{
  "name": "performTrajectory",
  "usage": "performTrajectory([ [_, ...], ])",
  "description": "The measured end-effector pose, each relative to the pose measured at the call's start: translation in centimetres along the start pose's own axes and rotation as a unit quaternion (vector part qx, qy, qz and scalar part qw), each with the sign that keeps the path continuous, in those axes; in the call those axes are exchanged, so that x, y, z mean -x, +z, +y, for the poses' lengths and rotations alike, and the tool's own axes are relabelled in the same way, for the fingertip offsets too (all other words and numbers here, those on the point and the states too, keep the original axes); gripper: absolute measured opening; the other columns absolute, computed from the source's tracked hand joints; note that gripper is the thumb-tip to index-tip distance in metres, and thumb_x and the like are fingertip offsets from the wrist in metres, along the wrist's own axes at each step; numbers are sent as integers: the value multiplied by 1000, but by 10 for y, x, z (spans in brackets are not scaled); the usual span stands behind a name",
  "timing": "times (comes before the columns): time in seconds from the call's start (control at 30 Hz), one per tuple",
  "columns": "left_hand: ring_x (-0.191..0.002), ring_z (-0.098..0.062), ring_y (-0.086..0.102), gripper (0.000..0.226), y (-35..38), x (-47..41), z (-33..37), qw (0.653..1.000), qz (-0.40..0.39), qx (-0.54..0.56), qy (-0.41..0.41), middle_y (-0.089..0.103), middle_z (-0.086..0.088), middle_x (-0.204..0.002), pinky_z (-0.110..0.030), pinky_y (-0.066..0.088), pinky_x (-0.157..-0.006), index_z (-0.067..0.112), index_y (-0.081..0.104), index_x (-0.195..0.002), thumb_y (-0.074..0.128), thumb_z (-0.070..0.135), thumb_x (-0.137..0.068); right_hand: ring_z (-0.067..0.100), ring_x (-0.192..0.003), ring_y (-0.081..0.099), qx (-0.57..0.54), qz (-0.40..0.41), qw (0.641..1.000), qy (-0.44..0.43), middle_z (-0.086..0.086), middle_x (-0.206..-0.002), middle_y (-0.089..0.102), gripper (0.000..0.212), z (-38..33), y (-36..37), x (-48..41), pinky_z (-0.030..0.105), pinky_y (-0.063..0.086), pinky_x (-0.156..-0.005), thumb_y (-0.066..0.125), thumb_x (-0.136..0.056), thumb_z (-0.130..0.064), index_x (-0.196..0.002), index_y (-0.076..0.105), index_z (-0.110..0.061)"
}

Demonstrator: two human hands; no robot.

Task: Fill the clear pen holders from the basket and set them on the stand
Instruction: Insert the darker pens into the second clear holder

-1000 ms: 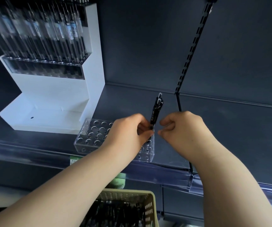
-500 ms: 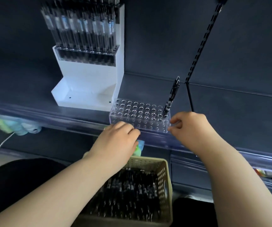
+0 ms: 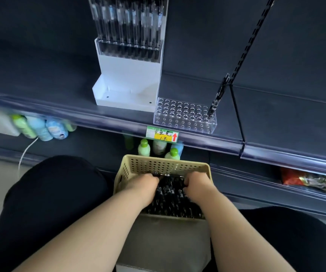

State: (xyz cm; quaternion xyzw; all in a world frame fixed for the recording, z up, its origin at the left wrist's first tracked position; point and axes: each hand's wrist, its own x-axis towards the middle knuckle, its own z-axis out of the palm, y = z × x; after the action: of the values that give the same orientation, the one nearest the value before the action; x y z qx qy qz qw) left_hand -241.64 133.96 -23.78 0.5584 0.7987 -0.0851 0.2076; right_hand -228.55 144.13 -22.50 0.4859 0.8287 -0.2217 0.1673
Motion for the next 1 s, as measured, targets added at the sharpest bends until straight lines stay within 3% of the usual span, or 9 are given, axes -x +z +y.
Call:
performTrajectory([
  [0.2, -112, -32, 55, 29, 30, -16, 6, 997, -45, 42, -40, 54, -10, -123, -39, 47, -92, 12, 57, -117, 49, 8, -89, 26, -99, 60, -65, -17, 997, 25, 8, -107, 63, 22, -15, 46, -6, 31, 51, -85, 59, -86, -20, -107, 63, -13],
  [0.4, -115, -29, 53, 28, 42, -40, 7, 974, -32, 170, -147, 55, -9, -124, -38, 46, -95, 12, 55, -118, 45, 11, -93, 26, -100, 60, -76, -29, 996, 45, 8, -110, 63, 25, -21, 56, -23, 31, 51, -84, 57, -88, -19, -111, 61, -12],
  [0.53, -118, -27, 51, 30, 48, -52, 6, 958, -32, 197, -208, 51, -7, -127, -38, 45, -93, 15, 50, -123, 43, 19, -94, 26, -103, 60, -72, -43, 993, 82, 7, -113, 62, 23, -21, 59, -37, 31, 48, -83, 54, -89, -21, -109, 61, -12],
  [0.7, -118, -25, 51, 38, 51, -66, 6, 956, -48, 193, -215, 43, -5, -130, -35, 43, -91, 21, 51, -124, 48, 42, -92, 25, -103, 60, -63, -61, 990, 107, 5, -114, 62, 28, -25, 61, -49, 32, 47, -83, 54, -88, -29, -112, 60, -16],
  [0.9, -126, -22, 37, 43, 50, -75, 17, 978, -86, 63, -181, 29, -5, -136, -38, 38, -97, 20, 45, -133, 44, 25, -91, 27, -107, 58, -116, -86, 979, 141, 11, -118, 61, 32, -23, 61, -58, 31, 47, -85, 58, -86, -25, -113, 59, -8],
  [1.0, -125, -23, 32, 46, 49, -75, 21, 977, -114, 43, -175, 27, -4, -136, -38, 34, -94, 22, 47, -133, 49, 31, -88, 26, -108, 58, -103, -79, 979, 157, 10, -118, 61, 32, -21, 62, -58, 31, 47, -85, 60, -86, -26, -114, 59, -9],
])
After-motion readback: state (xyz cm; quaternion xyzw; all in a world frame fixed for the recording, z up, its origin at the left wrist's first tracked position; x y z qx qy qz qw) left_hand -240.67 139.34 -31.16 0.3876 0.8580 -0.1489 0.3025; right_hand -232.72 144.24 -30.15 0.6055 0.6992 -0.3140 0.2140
